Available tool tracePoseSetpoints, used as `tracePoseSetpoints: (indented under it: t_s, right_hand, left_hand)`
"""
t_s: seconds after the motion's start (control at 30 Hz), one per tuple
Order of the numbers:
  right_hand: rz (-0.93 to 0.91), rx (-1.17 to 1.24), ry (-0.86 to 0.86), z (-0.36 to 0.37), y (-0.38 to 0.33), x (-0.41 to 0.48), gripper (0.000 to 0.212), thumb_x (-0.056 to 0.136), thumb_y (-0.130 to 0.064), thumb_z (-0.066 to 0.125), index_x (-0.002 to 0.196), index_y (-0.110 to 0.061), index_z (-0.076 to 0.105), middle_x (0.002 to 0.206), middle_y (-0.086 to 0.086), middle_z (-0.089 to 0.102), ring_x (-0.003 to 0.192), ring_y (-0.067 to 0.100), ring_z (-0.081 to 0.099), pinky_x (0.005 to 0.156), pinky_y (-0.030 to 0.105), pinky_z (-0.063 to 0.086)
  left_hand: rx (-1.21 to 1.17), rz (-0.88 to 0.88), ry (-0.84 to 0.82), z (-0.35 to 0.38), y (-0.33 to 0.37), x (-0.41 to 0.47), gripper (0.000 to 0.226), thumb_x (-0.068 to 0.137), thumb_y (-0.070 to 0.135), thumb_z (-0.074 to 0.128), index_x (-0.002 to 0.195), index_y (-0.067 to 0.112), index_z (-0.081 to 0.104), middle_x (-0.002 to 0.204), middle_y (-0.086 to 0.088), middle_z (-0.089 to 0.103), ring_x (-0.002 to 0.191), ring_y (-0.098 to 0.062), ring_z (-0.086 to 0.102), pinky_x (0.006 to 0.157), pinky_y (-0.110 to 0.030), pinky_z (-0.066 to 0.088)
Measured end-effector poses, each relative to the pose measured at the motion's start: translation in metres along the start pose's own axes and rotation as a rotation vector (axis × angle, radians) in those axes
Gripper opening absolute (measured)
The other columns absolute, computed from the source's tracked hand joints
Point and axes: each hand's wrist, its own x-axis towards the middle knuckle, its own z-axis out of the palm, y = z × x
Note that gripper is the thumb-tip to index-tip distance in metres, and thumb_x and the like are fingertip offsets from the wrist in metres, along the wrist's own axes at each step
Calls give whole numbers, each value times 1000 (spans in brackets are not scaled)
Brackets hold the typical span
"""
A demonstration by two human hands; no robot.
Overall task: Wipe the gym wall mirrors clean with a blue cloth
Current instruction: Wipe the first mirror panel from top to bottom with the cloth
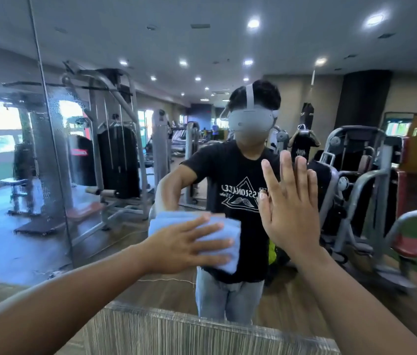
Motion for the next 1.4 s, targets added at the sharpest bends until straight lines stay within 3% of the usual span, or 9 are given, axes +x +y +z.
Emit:
tracePoseSetpoints:
  t_s: [0.13,0.3,0.47,0.57,0.67,0.8,1.0,1.2,1.4]
  right_hand:
    - [14,-5,-6,2,-2,-1,63,106,-33,42,164,-23,21,172,11,10,159,33,4,128,52,8]
    - [19,-12,25,7,-5,-1,62,106,-32,40,164,-23,22,171,11,12,158,34,7,128,51,6]
    - [16,18,34,6,-3,-2,61,106,-30,41,164,-23,22,171,11,12,158,33,6,128,52,8]
    - [6,26,20,4,-2,-2,62,106,-30,42,164,-22,22,171,12,11,158,34,5,128,52,8]
    - [3,19,0,3,0,-2,62,107,-31,40,165,-22,19,171,12,8,158,33,1,128,52,6]
    - [3,-2,-8,3,-2,-2,63,107,-30,38,165,-22,16,171,13,8,158,35,1,128,54,8]
    - [8,6,8,4,-4,-1,63,106,-29,40,164,-22,19,171,13,10,158,34,2,128,53,6]
    - [3,0,14,2,-3,-1,62,106,-29,42,164,-21,20,171,14,11,158,34,2,128,52,5]
    - [1,15,4,1,-2,-1,63,106,-29,42,165,-21,19,171,14,10,158,35,4,128,51,2]
  left_hand:
    - [-5,-95,-118,-15,-32,-21,43,108,23,43,151,23,44,162,4,34,148,-26,34,121,-57,21]
    - [47,-389,76,-48,-113,15,62,96,20,55,153,30,32,161,-7,26,149,-41,18,123,-59,12]
    - [-2,-641,293,-37,-88,60,70,88,2,69,148,26,42,159,1,28,147,-41,23,121,-58,23]
    - [-19,-541,239,-15,-40,47,57,97,4,53,147,28,43,157,-4,33,146,-38,28,119,-55,28]
    - [-44,-213,18,-1,9,6,59,97,7,52,150,30,43,161,-1,33,148,-33,31,121,-54,26]
    - [-32,-47,-82,-11,-7,-25,51,104,14,47,151,33,44,161,3,35,149,-30,30,123,-55,20]
    - [17,-445,41,-47,-98,10,51,98,22,48,148,30,41,158,-8,37,146,-44,25,124,-57,14]
    - [-113,-775,245,-26,-52,40,60,93,3,60,147,26,44,158,-11,35,148,-46,20,121,-60,20]
    - [-95,-202,-39,-6,16,-6,51,105,9,38,150,32,46,161,1,37,148,-34,31,118,-57,30]
